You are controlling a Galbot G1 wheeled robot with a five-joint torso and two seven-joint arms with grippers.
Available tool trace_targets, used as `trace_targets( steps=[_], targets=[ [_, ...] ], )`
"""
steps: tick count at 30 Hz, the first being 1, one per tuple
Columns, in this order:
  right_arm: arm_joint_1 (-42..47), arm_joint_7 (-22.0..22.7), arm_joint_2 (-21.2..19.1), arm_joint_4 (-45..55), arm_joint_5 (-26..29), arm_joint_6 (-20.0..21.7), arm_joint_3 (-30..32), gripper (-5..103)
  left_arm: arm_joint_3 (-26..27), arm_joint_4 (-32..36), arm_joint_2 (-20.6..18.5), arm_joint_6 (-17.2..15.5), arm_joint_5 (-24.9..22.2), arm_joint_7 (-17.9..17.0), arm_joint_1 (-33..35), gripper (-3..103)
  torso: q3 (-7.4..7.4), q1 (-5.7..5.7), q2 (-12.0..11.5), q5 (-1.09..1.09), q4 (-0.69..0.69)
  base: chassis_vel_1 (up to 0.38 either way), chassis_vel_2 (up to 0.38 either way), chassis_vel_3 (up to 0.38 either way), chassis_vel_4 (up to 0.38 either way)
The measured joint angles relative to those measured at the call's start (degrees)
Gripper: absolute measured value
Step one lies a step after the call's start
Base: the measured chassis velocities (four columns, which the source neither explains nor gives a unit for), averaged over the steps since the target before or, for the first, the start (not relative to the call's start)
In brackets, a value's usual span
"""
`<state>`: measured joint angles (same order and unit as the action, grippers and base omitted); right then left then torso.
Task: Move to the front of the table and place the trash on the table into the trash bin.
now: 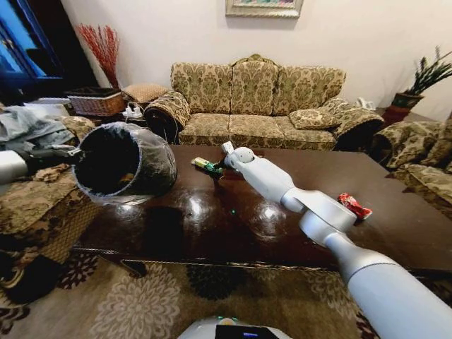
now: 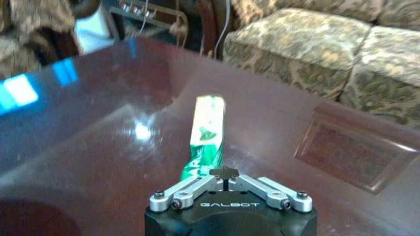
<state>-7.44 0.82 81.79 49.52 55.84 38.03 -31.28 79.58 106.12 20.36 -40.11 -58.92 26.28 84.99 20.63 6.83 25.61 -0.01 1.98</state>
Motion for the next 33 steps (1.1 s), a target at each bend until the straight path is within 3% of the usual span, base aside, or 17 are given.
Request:
trace_targets(
  steps=[5,14,16,17,19,21,22,27,28,30,33],
  targets=[
    [0.73,3.12,-3.72,5.22,3.72,0.21,0.58,0,-0.34,-0.12,-0.72,0.08,0.01,-0.02,0.02,0,-0.01,-0.01,0.00,0.02,-0.02,0.000,0.000,0.000,0.000],
    [1.45,7.52,-4.06,5.01,8.00,0.15,4.70,-1,-0.34,0.23,-1.04,0.16,0.06,0.20,0.22,0,-0.01,0.00,0.00,0.02,-0.02,0.000,0.000,0.000,0.000],
    [2.46,15.18,-1.60,5.06,15.09,-1.56,6.88,9,-0.34,0.24,-0.98,0.28,0.24,0.43,0.35,0,-0.01,-0.01,0.00,0.02,-0.02,0.000,0.000,0.000,0.000],
    [2.46,15.18,-1.60,5.06,15.09,-1.56,6.88,9,-0.34,0.24,-0.98,0.28,0.24,0.43,0.35,0,-0.01,-0.01,0.00,0.02,-0.02,0.000,0.000,0.000,0.000],
    [4.04,23.76,1.52,5.49,21.61,-4.50,8.23,20,-0.36,0.17,-0.99,0.42,0.33,0.52,0.36,0,-0.01,-0.01,0.00,0.00,0.01,0.000,0.000,0.000,0.000],
    [4.42,25.47,2.29,5.60,22.59,-5.49,8.27,20,-0.39,0.12,-1.01,0.44,0.34,0.53,0.35,0,-0.01,-0.01,0.00,-0.01,0.01,0.000,0.000,0.000,0.000],
    [5.38,29.54,4.63,5.73,23.98,-7.84,8.06,25,-0.51,-0.02,-1.12,0.44,0.39,0.53,0.33,0,-0.01,-0.01,0.00,-0.02,0.01,0.000,0.000,0.000,0.000],
    [6.40,37.45,10.21,1.58,22.11,-12.48,7.08,47,-0.59,0.13,-1.20,0.46,0.45,0.54,0.36,0,-0.02,-0.01,0.00,-0.01,0.05,0.000,0.000,0.000,0.000],
    [6.41,38.36,10.41,0.13,21.12,-13.29,7.33,52,-0.58,0.23,-1.15,0.46,0.48,0.54,0.40,0,-0.02,-0.01,0.00,-0.01,0.05,0.000,0.000,0.000,0.000],
    [6.41,39.31,10.53,-1.61,19.83,-14.34,7.71,52,-0.59,0.43,-1.06,0.46,0.59,0.51,0.45,0,-0.02,-0.02,0.00,-0.02,0.03,0.000,0.000,0.000,0.000],
    [6.34,40.59,10.64,-6.58,14.40,-16.90,9.16,69,-0.68,1.20,-0.89,0.46,0.68,0.53,0.50,0,-0.01,-0.01,0.00,0.01,-0.06,0.000,0.000,0.000,0.000]
  ],
)
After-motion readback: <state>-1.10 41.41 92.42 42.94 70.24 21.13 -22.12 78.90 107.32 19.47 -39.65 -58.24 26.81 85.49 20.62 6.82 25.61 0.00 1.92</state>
